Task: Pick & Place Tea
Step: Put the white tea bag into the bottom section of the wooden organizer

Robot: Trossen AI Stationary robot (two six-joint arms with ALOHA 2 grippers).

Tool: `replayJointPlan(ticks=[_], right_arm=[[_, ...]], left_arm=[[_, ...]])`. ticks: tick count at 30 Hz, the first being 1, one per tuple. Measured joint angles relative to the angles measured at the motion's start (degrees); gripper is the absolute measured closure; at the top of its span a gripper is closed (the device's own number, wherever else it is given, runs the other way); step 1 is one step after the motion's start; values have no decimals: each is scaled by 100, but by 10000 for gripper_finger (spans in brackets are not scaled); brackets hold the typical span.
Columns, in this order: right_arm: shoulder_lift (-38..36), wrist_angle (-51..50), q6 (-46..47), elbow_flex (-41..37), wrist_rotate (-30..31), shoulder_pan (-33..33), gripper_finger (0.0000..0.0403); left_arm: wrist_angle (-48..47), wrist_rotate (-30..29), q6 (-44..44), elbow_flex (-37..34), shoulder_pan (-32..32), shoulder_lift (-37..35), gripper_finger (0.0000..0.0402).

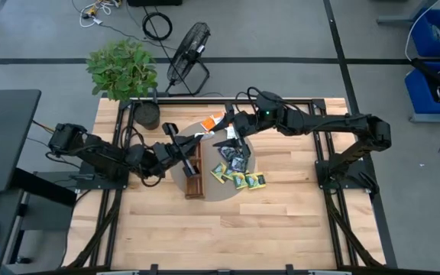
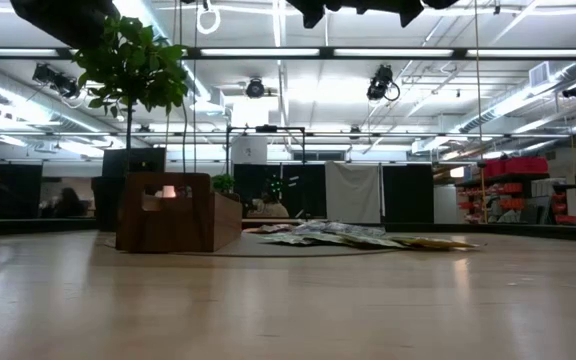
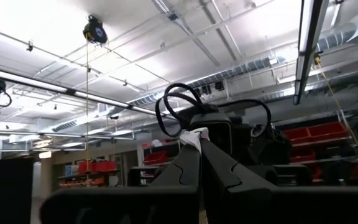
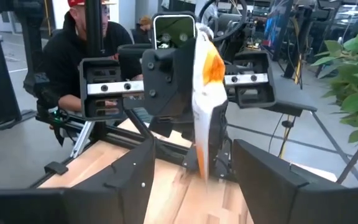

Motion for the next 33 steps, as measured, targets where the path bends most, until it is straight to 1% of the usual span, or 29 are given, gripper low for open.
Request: replayJointPlan(ticks=[4, 8, 13, 19, 20, 25, 27, 31, 33], right_arm=[[-2, -22, 5, 0, 3, -2, 202], [-2, -11, 4, 0, 2, -2, 238], [-2, -14, -22, 0, 3, -1, 298], [-2, -77, -287, 0, -28, -2, 387], [-2, -98, -339, 0, -31, -2, 393], [-2, -181, -347, 0, -68, -2, 395], [-2, -246, -421, 0, -61, -4, 399], [-2, -342, -433, 0, -17, -48, 400], [-2, -379, -448, 0, -21, -79, 401]], left_arm=[[-1, 5, 119, 0, -2, 0, 400], [-2, 4, 143, 0, 11, 0, 400], [-3, 42, 154, 0, 74, 0, 400], [-16, 59, 167, 0, 129, 0, 400], [-20, 57, 192, 0, 127, 0, 399], [-144, 22, 210, 0, 127, 2, 389], [-167, -163, 219, 0, 125, 2, 383], [-182, -793, 223, 0, 63, 2, 368], [-177, -975, 226, 0, 10, 2, 359]])
